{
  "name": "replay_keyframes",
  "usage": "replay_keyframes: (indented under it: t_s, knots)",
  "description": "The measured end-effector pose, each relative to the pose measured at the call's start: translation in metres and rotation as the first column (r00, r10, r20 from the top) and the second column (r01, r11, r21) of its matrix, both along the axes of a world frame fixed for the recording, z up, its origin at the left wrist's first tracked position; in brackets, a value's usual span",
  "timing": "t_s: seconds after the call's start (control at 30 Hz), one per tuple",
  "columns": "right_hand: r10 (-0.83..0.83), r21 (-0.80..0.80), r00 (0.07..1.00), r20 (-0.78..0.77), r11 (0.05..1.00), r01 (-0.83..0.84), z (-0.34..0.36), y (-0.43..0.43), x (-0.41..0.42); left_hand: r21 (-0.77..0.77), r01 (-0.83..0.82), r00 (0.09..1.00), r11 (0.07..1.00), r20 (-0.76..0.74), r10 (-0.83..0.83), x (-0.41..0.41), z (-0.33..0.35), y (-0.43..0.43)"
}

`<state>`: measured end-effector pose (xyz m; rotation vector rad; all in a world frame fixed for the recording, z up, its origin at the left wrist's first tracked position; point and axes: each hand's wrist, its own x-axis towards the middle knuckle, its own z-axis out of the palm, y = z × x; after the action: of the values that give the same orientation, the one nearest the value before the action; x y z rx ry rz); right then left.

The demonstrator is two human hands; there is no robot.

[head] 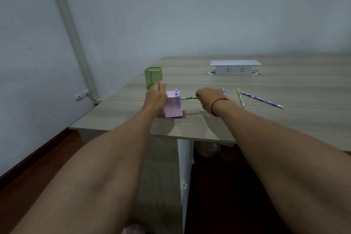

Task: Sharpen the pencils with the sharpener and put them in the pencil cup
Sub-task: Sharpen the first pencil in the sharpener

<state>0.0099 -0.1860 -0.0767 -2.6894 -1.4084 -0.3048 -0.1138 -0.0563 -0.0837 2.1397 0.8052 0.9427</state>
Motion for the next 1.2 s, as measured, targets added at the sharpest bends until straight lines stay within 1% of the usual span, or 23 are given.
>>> replay_keyframes:
  t_s: [0.03, 0.07, 0.13, 0.17, 0.23, 0.27, 0.33, 0.47, 0.57, 0.63, 0.7, 0.77, 0.83, 0.93, 1.03, 1.1, 1.2]
  knots:
    - [0.02, -0.002, 1.0, 0.015, 1.0, -0.02, 0.001, 0.003, -0.004, -0.025, -0.037, 0.999, 0.999, -0.006, 0.037, -0.005, -0.003, 0.004]
    - [0.051, -0.001, 0.999, 0.008, 0.999, -0.051, 0.002, 0.007, -0.01, -0.059, -0.058, 0.997, 0.997, -0.048, 0.056, -0.01, -0.006, 0.006]
    - [0.133, 0.02, 0.99, -0.046, 0.991, -0.132, 0.006, 0.016, -0.023, -0.115, -0.038, 0.985, 0.993, -0.171, 0.018, -0.02, -0.017, 0.01]
    - [0.176, 0.039, 0.98, -0.095, 0.984, -0.173, 0.009, 0.02, -0.03, -0.115, -0.01, 0.971, 0.993, -0.237, -0.017, -0.023, -0.023, 0.013]
    - [0.248, 0.049, 0.952, -0.179, 0.969, -0.244, 0.013, 0.029, -0.043, -0.042, 0.035, 0.931, 0.999, -0.361, -0.047, -0.027, -0.033, 0.016]
    - [0.262, 0.027, 0.945, -0.195, 0.965, -0.262, 0.014, 0.034, -0.047, 0.007, 0.048, 0.913, 0.999, -0.406, -0.041, -0.029, -0.035, 0.015]
    - [0.255, -0.028, 0.95, -0.181, 0.964, -0.264, 0.013, 0.04, -0.054, 0.088, 0.068, 0.894, 0.994, -0.447, -0.022, -0.031, -0.035, 0.017]
    - [0.206, -0.059, 0.973, -0.103, 0.975, -0.212, 0.011, 0.047, -0.058, 0.239, 0.104, 0.85, 0.966, -0.525, 0.038, -0.033, -0.034, 0.018]
    - [0.177, -0.055, 0.981, -0.079, 0.982, -0.181, 0.007, 0.055, -0.055, 0.29, 0.106, 0.825, 0.951, -0.56, 0.079, -0.03, -0.039, 0.02]
    - [0.174, -0.042, 0.982, -0.068, 0.983, -0.177, 0.002, 0.062, -0.055, 0.315, 0.101, 0.83, 0.944, -0.55, 0.095, -0.027, -0.043, 0.022]
    - [0.167, -0.011, 0.985, -0.052, 0.986, -0.168, -0.003, 0.069, -0.054, 0.34, 0.099, 0.834, 0.935, -0.541, 0.109, -0.024, -0.043, 0.026]
    - [0.158, 0.026, 0.987, -0.031, 0.987, -0.157, -0.006, 0.072, -0.053, 0.363, 0.124, 0.818, 0.923, -0.564, 0.112, -0.023, -0.042, 0.03]
    - [0.151, 0.052, 0.988, -0.025, 0.987, -0.149, -0.008, 0.074, -0.052, 0.367, 0.166, 0.803, 0.915, -0.589, 0.09, -0.022, -0.042, 0.032]
    - [0.162, 0.077, 0.987, 0.006, 0.984, -0.162, -0.011, 0.076, -0.051, 0.332, 0.254, 0.801, 0.908, -0.599, -0.005, -0.023, -0.041, 0.037]
    - [0.176, 0.096, 0.984, 0.016, 0.98, -0.176, -0.013, 0.075, -0.049, 0.309, 0.326, 0.779, 0.894, -0.623, -0.068, -0.024, -0.042, 0.044]
    - [0.175, 0.094, 0.985, 0.004, 0.98, -0.174, -0.014, 0.075, -0.049, 0.315, 0.342, 0.758, 0.885, -0.649, -0.062, -0.026, -0.038, 0.043]
    - [0.161, 0.084, 0.987, -0.026, 0.984, -0.158, -0.017, 0.076, -0.049, 0.376, 0.373, 0.744, 0.849, -0.667, -0.031, -0.024, -0.025, 0.045]
